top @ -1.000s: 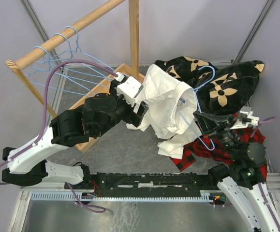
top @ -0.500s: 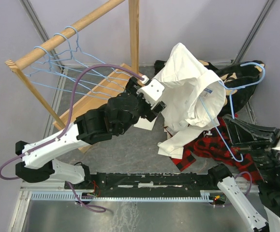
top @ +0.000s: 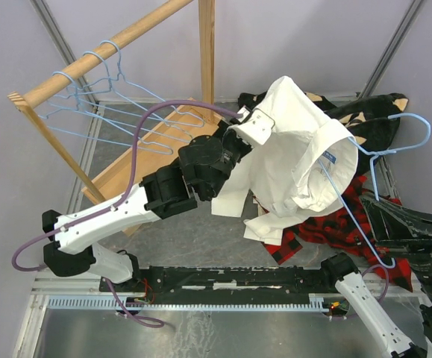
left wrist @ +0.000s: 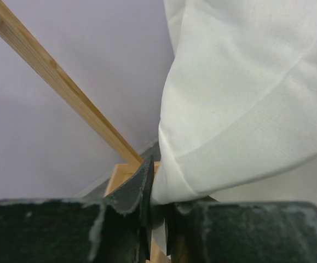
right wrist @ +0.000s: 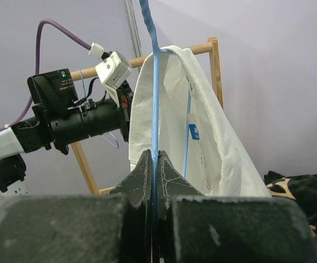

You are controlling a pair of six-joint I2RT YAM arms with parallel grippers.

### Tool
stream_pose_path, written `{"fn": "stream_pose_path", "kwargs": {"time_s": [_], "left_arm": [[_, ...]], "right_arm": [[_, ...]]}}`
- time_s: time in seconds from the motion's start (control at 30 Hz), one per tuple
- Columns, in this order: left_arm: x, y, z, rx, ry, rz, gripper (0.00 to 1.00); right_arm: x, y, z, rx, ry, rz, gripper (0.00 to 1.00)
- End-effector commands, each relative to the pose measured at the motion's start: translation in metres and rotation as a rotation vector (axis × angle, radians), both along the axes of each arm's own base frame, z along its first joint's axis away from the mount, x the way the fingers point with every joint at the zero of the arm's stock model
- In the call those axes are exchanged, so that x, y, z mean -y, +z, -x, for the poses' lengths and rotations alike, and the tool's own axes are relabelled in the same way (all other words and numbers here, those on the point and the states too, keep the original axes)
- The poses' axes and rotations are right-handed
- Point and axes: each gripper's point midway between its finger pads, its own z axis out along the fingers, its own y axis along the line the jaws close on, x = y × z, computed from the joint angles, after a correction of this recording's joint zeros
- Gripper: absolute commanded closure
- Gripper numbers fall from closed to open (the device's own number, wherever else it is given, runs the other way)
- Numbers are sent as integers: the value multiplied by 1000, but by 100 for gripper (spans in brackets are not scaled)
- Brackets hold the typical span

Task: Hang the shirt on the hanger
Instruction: Hang the shirt on the hanger.

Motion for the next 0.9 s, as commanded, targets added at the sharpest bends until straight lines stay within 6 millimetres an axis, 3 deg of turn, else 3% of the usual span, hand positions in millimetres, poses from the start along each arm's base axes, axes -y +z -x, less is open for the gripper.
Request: {"fn": "stream_pose_path", "kwargs": {"time_s": [0.0,0.07,0.27,0.43,0.6,0.87], "left_arm": [[-21,57,-6,101,58,93,90],[-26,66,-8,118,70,92,97],[-39,115,-9,186,62,118,97],[-32,141,-11,213,42,112,97],[-23,135,-14,193,38,86,97],[-28,113,-9,134,23,109,82]], "right_arm": [[9,14,19,69,-16,28,100],[11,10,22,61,-15,48,100],[3,-10,31,38,80,100,100],[-15,-20,37,54,208,125,100],[-26,-20,30,76,254,89,100],[-1,-26,-3,48,60,-29,100]]}}
